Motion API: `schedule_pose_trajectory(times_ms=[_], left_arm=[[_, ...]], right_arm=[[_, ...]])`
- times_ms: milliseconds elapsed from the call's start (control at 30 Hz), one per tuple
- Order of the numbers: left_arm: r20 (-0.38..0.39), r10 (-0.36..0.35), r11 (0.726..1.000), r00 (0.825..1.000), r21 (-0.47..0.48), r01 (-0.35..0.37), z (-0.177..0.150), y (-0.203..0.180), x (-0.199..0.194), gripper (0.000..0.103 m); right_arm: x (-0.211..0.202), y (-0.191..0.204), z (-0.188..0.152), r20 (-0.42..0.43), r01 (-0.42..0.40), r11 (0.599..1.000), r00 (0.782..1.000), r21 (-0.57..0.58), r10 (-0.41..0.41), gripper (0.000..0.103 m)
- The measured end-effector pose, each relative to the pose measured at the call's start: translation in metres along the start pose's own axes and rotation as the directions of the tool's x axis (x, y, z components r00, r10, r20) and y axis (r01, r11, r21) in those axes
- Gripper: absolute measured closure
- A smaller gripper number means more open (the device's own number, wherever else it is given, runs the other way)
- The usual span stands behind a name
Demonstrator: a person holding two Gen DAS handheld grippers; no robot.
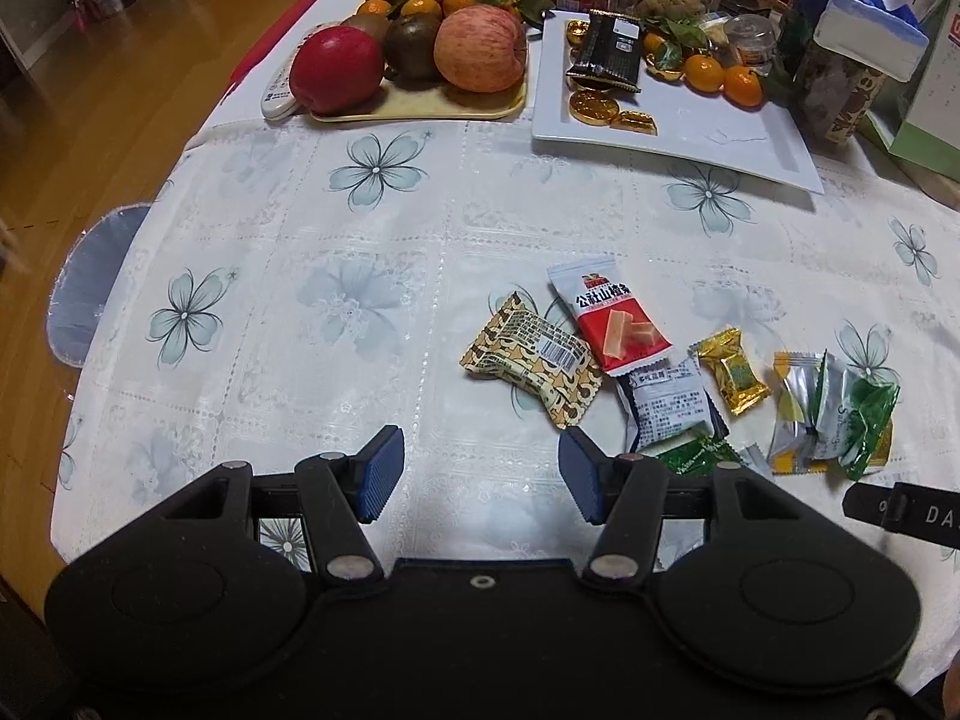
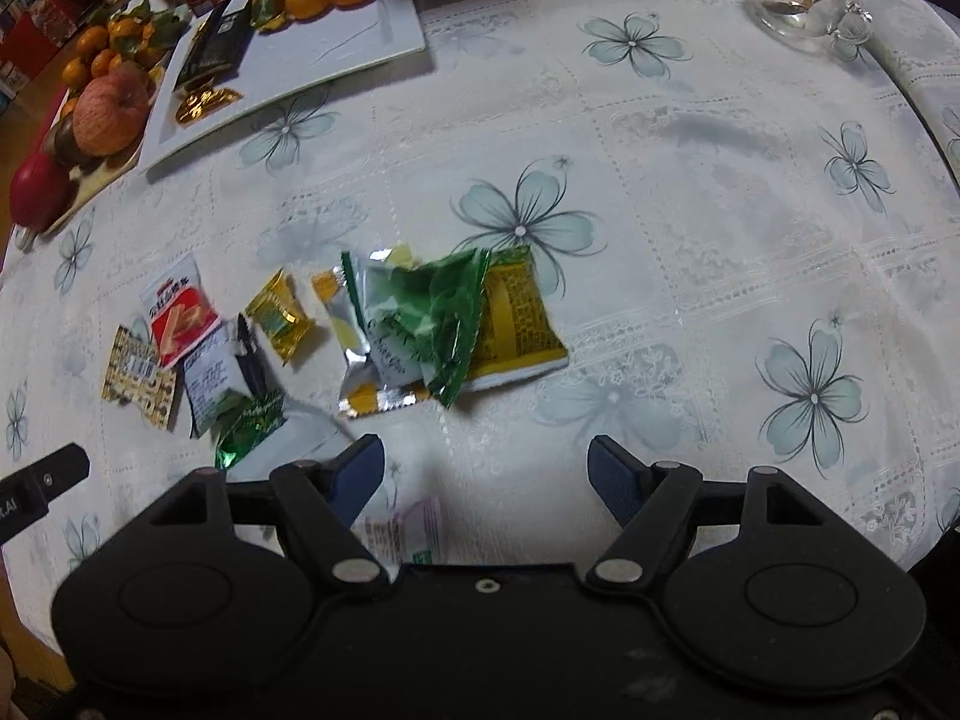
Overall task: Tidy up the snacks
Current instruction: 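Move both tools forward over the pile of wrapped snacks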
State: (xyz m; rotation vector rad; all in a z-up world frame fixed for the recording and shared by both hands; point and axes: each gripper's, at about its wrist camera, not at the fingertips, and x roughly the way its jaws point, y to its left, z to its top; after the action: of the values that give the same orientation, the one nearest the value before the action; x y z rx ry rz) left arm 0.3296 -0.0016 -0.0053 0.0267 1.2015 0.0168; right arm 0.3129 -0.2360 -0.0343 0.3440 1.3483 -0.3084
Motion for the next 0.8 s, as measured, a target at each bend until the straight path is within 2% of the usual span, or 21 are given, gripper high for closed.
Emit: schedule_pose_trajectory(times_ms=[133,233,433,700,800], left_arm=[[-0.025,-0.023,0.999,0.999,-0.038,0.022,0.009,-0.002,0.004,0.043],[-0.032,-0.004,0.999,0.999,-0.04,0.003,0.012,-0.006,0.008,0.043],[-0.066,-0.012,0.999,0.998,-0.042,0.009,0.014,-0.008,0.017,0.043],[-0.097,-0.041,0.992,0.994,-0.121,0.03,0.021,0.007,0.023,0.043],[-0.099,-0.039,0.991,0.994,-0.134,0.026,0.024,0.011,0.025,0.043]], right_arm=[[-0.006,-0.004,0.019,0.07,-0.013,1.0,0.997,0.019,0.011,0.025],[-0.013,-0.004,0.032,0.12,-0.06,0.998,0.991,0.035,0.055,0.024],[-0.008,0.016,0.036,0.114,-0.067,0.996,0.991,-0.052,0.072,0.024],[0.026,0.035,0.03,0.06,-0.012,0.999,0.998,-0.033,0.014,0.025],[0.034,0.038,0.031,0.081,0.042,0.999,0.996,-0.021,-0.04,0.023]])
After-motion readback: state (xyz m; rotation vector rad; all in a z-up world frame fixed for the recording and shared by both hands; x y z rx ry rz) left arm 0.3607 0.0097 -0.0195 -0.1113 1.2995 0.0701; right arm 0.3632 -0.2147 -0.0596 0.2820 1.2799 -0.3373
